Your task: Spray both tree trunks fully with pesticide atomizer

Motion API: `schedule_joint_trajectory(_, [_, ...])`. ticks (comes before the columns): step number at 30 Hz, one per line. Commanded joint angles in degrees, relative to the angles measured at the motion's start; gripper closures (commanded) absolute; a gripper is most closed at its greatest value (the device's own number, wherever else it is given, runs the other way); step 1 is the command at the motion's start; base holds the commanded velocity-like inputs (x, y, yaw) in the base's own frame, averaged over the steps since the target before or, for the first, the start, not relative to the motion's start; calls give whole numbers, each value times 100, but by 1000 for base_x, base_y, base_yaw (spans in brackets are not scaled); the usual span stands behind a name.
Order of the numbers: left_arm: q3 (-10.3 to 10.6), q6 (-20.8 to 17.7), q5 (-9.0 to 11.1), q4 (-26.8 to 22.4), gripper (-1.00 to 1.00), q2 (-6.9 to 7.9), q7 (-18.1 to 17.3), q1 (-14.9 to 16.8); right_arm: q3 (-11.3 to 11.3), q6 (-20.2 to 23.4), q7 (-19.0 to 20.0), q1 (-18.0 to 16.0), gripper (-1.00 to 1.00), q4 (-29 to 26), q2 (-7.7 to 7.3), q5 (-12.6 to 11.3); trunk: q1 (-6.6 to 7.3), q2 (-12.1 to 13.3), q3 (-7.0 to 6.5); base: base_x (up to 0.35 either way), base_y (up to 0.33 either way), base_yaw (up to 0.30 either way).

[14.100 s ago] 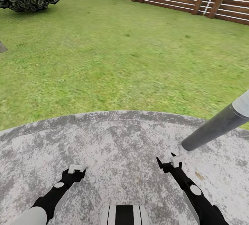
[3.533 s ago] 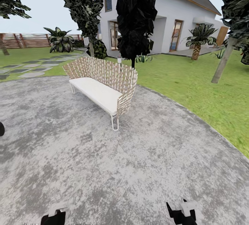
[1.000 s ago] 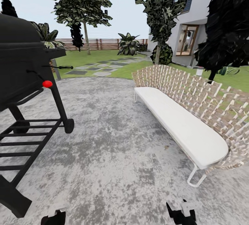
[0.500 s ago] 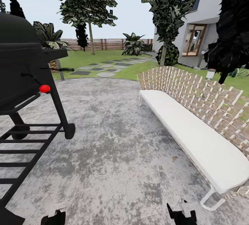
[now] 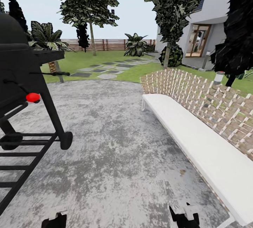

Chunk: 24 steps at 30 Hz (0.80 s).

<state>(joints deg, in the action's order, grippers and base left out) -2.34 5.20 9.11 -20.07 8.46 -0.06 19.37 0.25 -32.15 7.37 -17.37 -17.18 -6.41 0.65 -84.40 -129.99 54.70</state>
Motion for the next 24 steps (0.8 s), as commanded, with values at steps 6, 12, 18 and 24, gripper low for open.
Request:
schedule_joint_trajectory(6, [5, 16, 55, 3, 100, -2, -3, 6, 1, -11, 16, -3, -100, 2, -12, 11, -2, -2, 5, 340, 0, 0])
schedule_joint_trajectory(12, [5, 16, 56, 3, 100, -1, -3, 6, 6, -5, 19, -3, -100, -3, -26, 6, -2, -2, 5, 340, 0, 0])
schedule_joint_trajectory(18, [5, 16, 56, 3, 100, -2, -3, 1, 16, -8, 19, -3, -100, -1, -20, 6, -2, -2, 5, 340, 0, 131])
schedule_joint_trajectory(24, [5, 16, 56, -5, 100, -2, -3, -52, 10, -10, 11, -3, -100, 4, -18, 6, -2, -2, 5, 340, 0, 231])
